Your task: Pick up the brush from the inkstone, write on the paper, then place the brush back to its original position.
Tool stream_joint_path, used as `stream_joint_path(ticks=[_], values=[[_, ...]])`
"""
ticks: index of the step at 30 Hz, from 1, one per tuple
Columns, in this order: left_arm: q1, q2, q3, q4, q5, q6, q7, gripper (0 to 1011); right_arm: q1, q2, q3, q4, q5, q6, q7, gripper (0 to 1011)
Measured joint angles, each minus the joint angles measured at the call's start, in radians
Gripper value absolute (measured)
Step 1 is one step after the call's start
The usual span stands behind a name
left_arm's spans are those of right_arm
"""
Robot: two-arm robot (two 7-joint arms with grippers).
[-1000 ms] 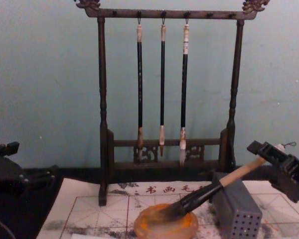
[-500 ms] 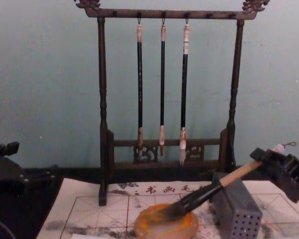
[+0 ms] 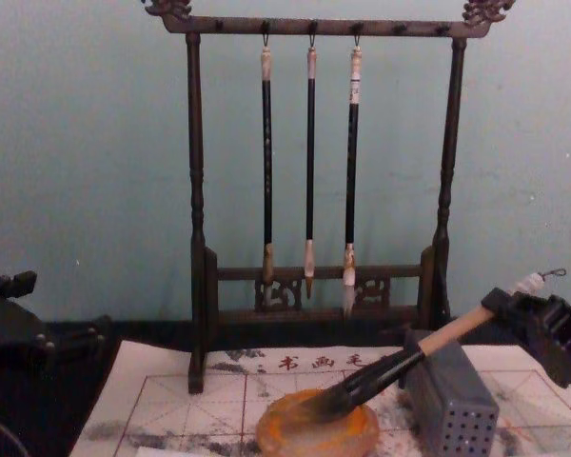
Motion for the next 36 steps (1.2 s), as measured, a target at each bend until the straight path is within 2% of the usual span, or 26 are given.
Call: stream_joint_path(ticks=[16,27,36], values=[[0.0,0.0,0.0,0.0,0.0,0.0,0.0,1001,0.001,0.005,-0.005,-0.004,0.005,0.0,0.01,173],[0.0,0.0,0.0,0.0,0.0,0.0,0.0,1001,0.002,0.027,-0.041,-0.042,0.013,0.0,0.041,172],[0.0,0.0,0.0,0.0,0.0,0.0,0.0,1001,0.002,0.056,-0.082,-0.074,-0.004,0.001,0.076,172]])
